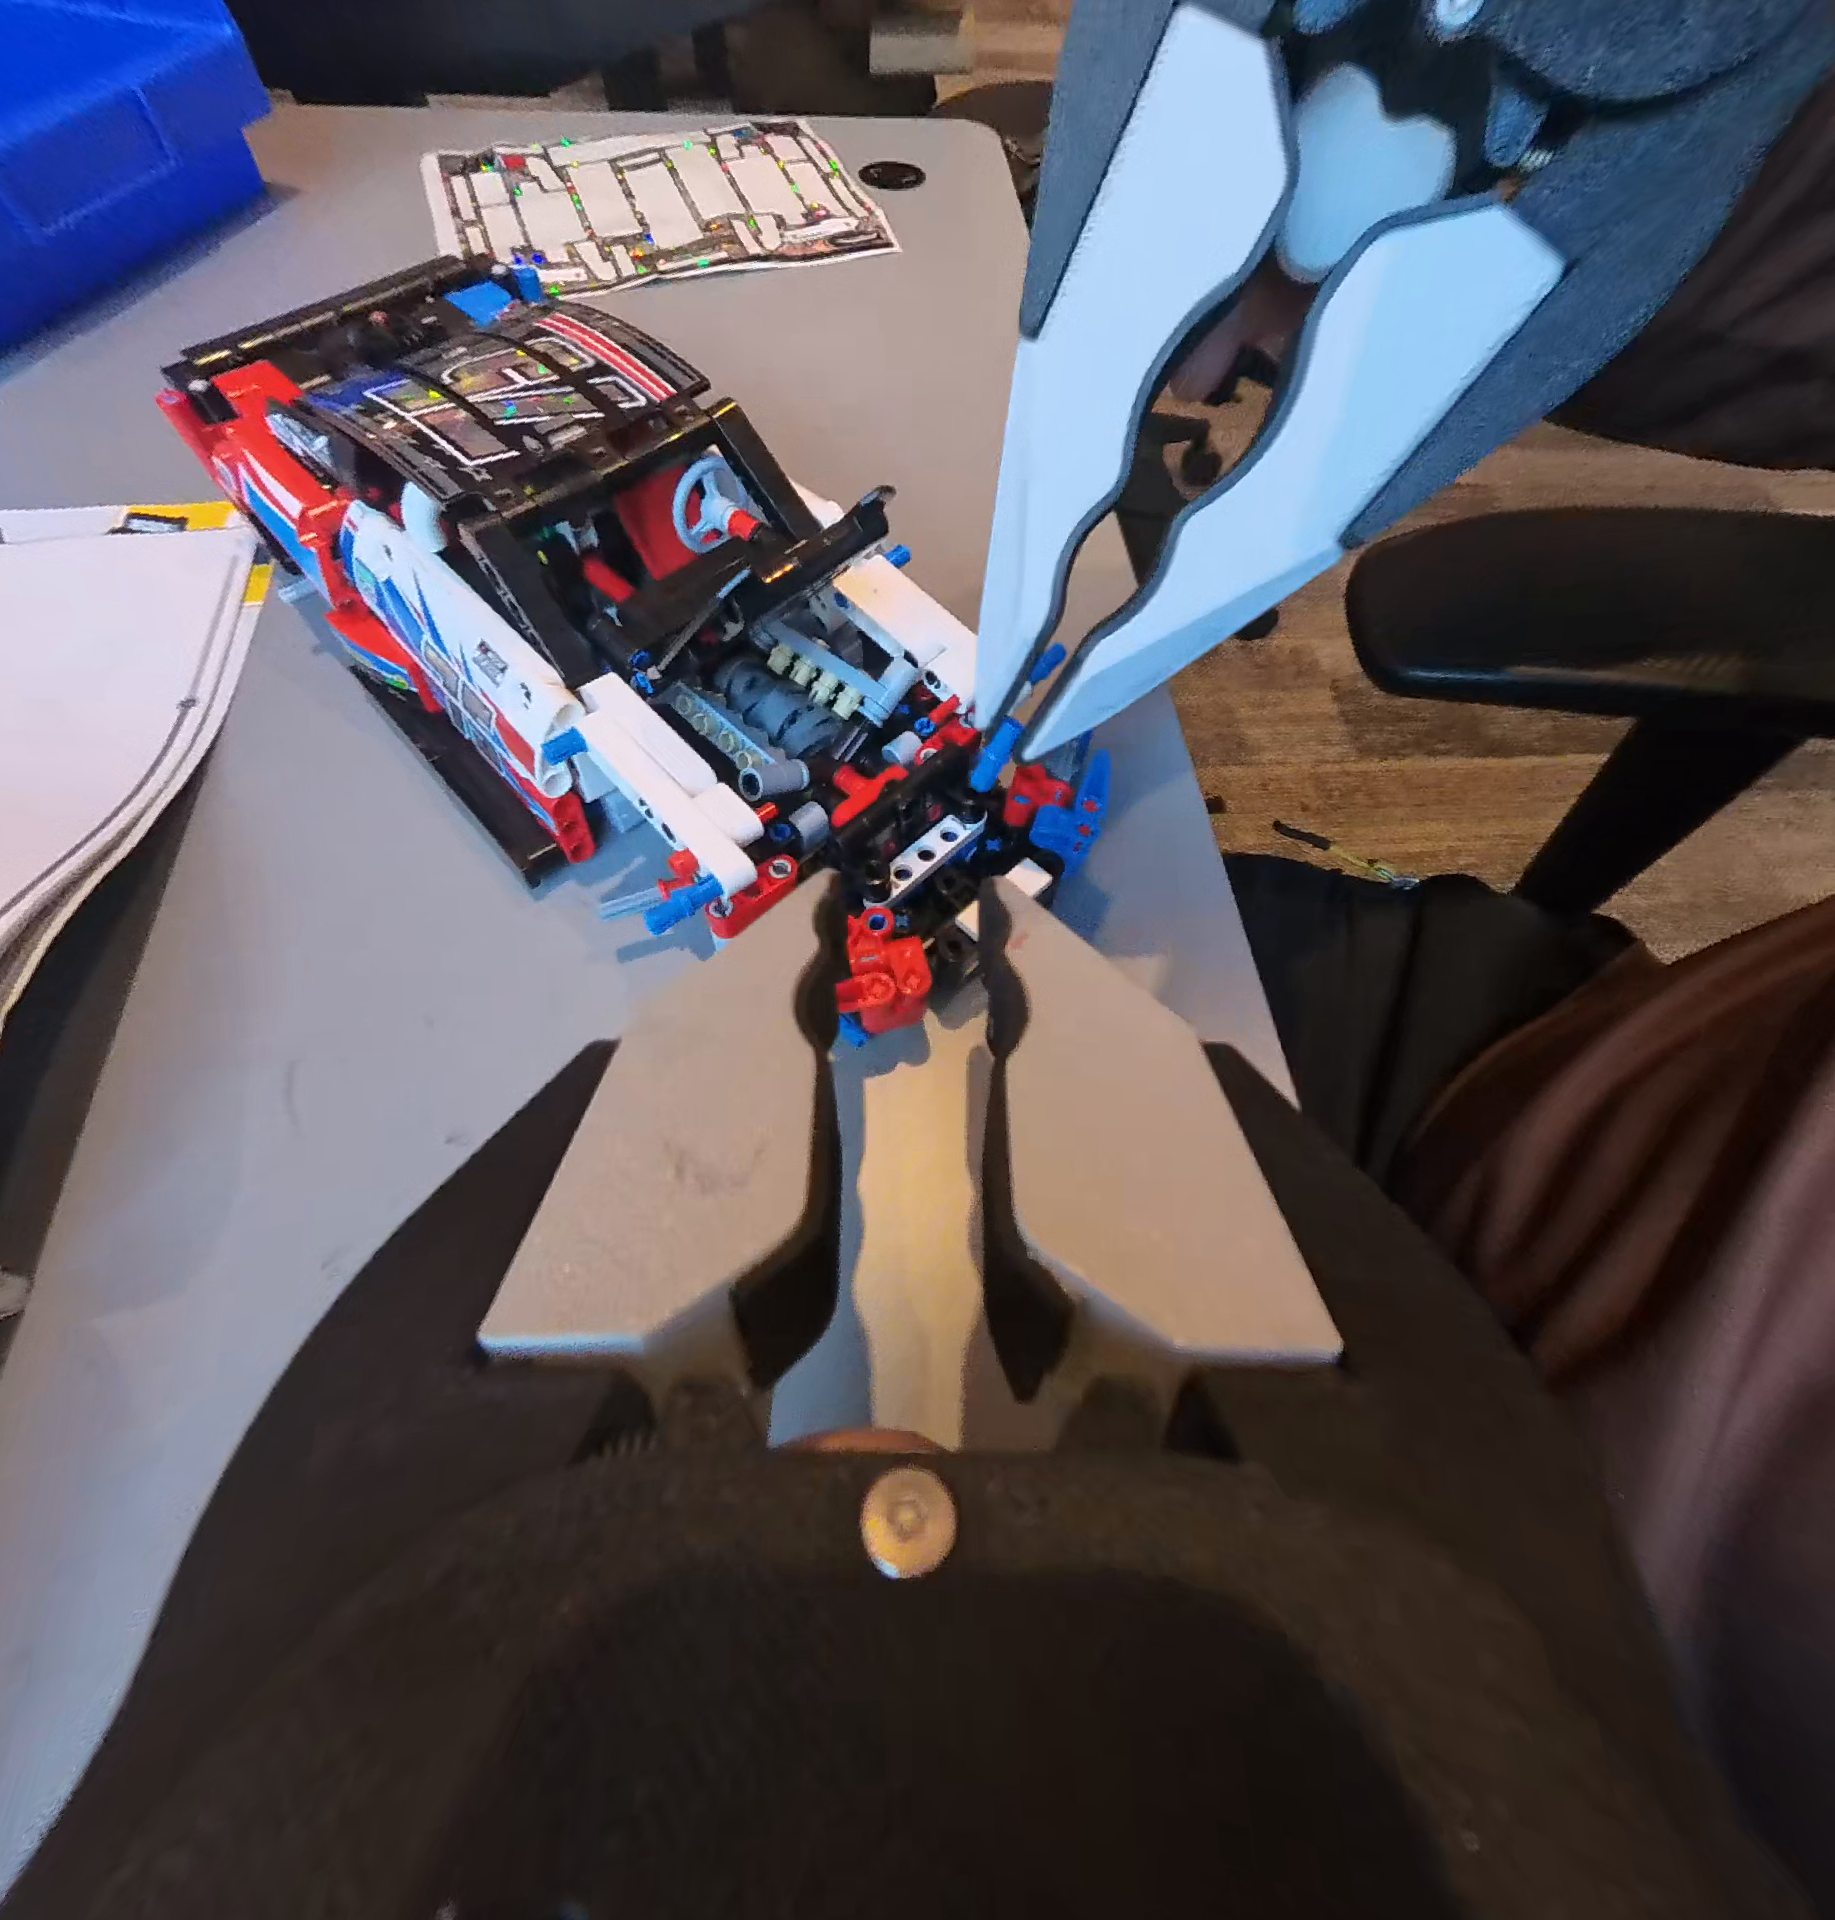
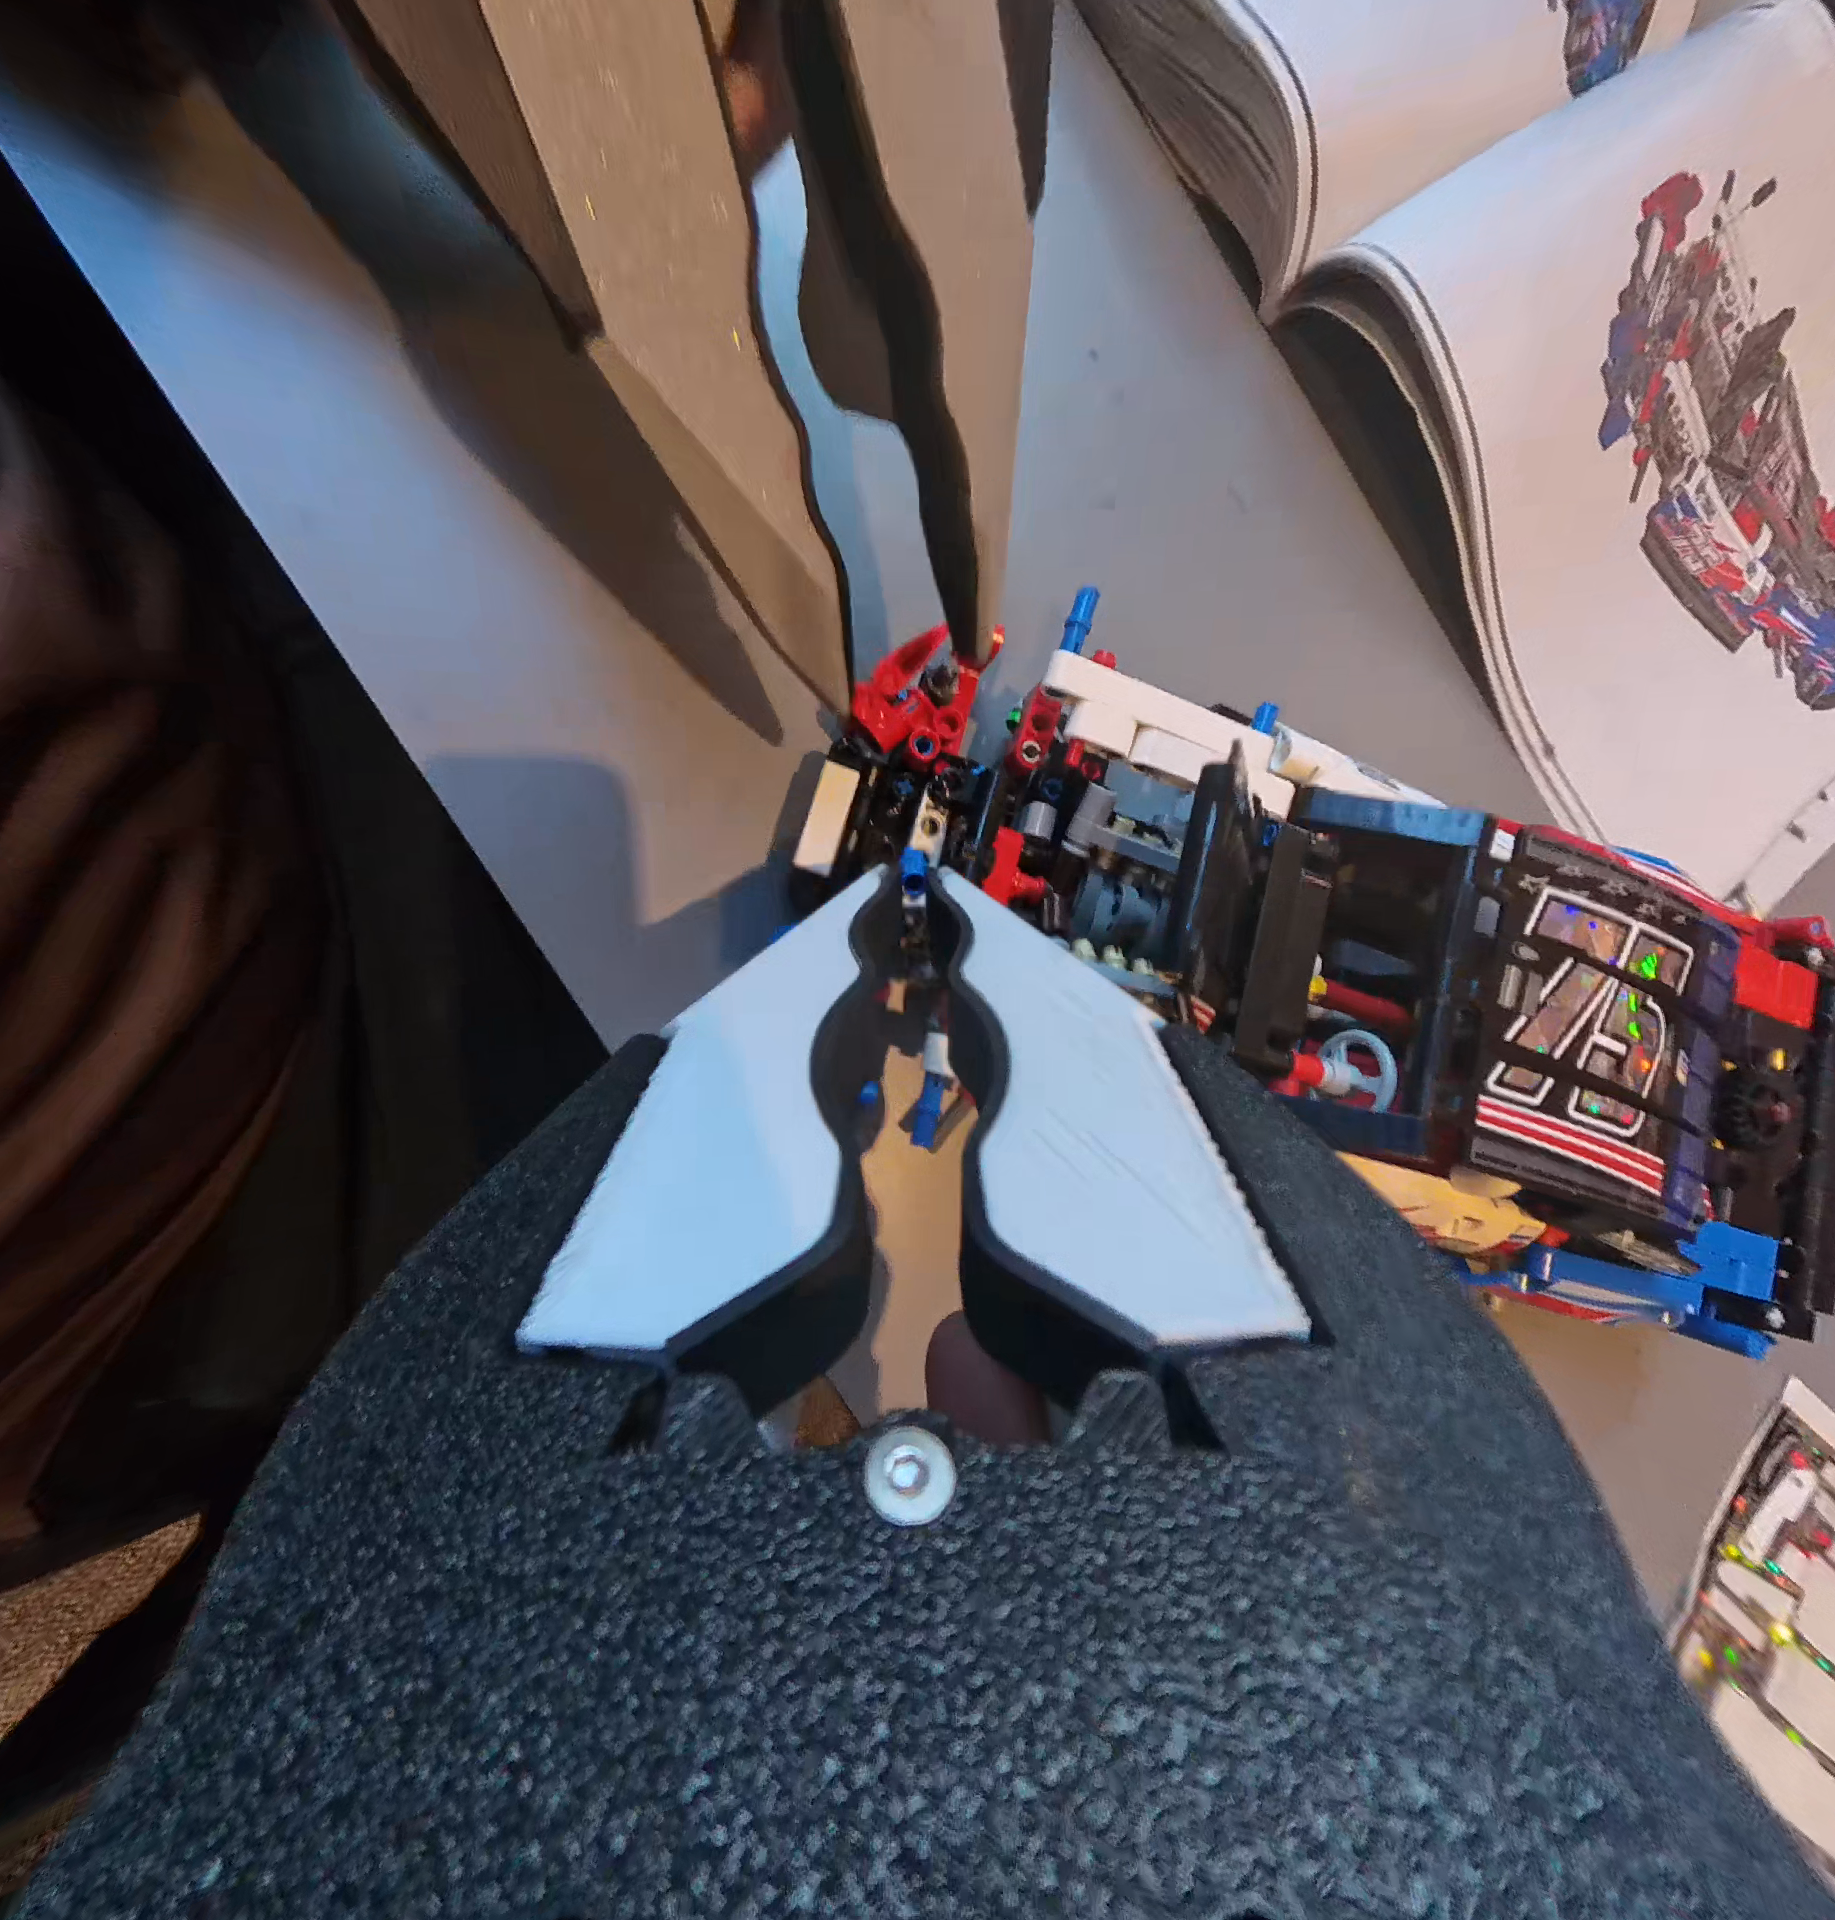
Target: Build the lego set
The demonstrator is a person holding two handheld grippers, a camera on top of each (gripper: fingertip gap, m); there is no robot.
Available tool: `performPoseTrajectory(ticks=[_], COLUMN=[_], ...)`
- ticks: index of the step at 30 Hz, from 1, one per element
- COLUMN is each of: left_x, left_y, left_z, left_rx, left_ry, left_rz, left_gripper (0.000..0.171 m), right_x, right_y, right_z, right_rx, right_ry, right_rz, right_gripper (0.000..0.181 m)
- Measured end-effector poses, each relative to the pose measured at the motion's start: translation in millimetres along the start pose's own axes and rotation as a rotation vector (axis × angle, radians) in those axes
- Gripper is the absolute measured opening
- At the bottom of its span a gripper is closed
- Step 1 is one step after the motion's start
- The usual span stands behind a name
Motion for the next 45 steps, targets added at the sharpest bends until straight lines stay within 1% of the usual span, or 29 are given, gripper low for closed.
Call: performPoseTrajectory(ticks=[3, 6, 8, 10, 12, 17, 19, 22, 25, 29, 31, 33, 39, 42, 45], left_x=[2.6, 10.6, 15.8, 18.5, 19.4, 20.4, 18.9, 15.9, 14.3, 17.6, 19.8, 21.3, 22.9, 23.0, 26.0], left_y=[0.6, -2.8, -2.7, -2.0, -2.4, -0.8, -1.8, -6.4, -14.0, -26.4, -30.3, -32.2, -34.0, -33.9, -36.8], left_z=[4.4, 3.3, 1.8, 0.2, -2.5, -5.2, -6.5, -9.6, -13.8, -21.8, -23.7, -24.5, -23.2, -23.2, -25.9], left_rx=[-0.004, 0.043, 0.064, 0.072, 0.089, 0.092, 0.105, 0.137, 0.197, 0.316, 0.354, 0.372, 0.363, 0.342, 0.338], left_ry=[0.004, 0.038, 0.079, 0.118, 0.141, 0.165, 0.131, 0.02, -0.095, -0.161, -0.184, -0.204, -0.291, -0.35, -0.421], left_rz=[0.049, 0.109, 0.113, 0.084, 0.074, 0.065, 0.092, 0.192, 0.251, 0.29, 0.304, 0.319, 0.385, 0.46, 0.55], left_gripper=[0.018, 0.013, 0.011, 0.009, 0.002, 0.002, 0.002, 0.001, 0.001, 0.001, 0.001, 0.001, 0.001, 0.0, 0.0], right_x=[-3.3, -6.3, -8.1, -10.7, -13.9, -16.3, -14.3, -7.2, -1.6, 1.9, 2.1, 2.1, 2.4, 1.7, 1.7], right_y=[-13.4, -23.1, -25.9, -27.7, -28.2, -28.9, -28.8, -29.0, -35.6, -43.6, -46.4, -47.2, -47.8, -49.4, -53.7], right_z=[-3.0, -4.6, -3.8, -2.5, -0.8, 0.8, 1.3, 1.9, -2.1, -12.8, -16.7, -19.0, -21.5, -22.1, -25.3], right_rx=[0.084, 0.147, 0.162, 0.173, 0.17, 0.174, 0.189, 0.224, 0.323, 0.472, 0.51, 0.52, 0.49, 0.466, 0.476], right_ry=[-0.034, -0.06, -0.07, -0.083, -0.099, -0.103, -0.093, -0.086, -0.104, -0.164, -0.181, -0.191, -0.148, -0.128, -0.152], right_rz=[0.022, 0.022, 0.009, -0.01, -0.032, -0.059, -0.032, 0.09, 0.25, 0.401, 0.432, 0.452, 0.452, 0.444, 0.472], right_gripper=[0.003, 0.004, 0.004, 0.004, 0.004, 0.004, 0.004, 0.005, 0.005, 0.005, 0.005, 0.005, 0.005, 0.005, 0.004])
Point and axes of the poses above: each gripper's, where its closed fingertips meet, z out along the fingers, y out of its underside, x = y × z across the jaws, the point moved 5 cm from there along -z, back along the fingers, and after that the axes turned 5 degrees about x, right-handed, at the moved point
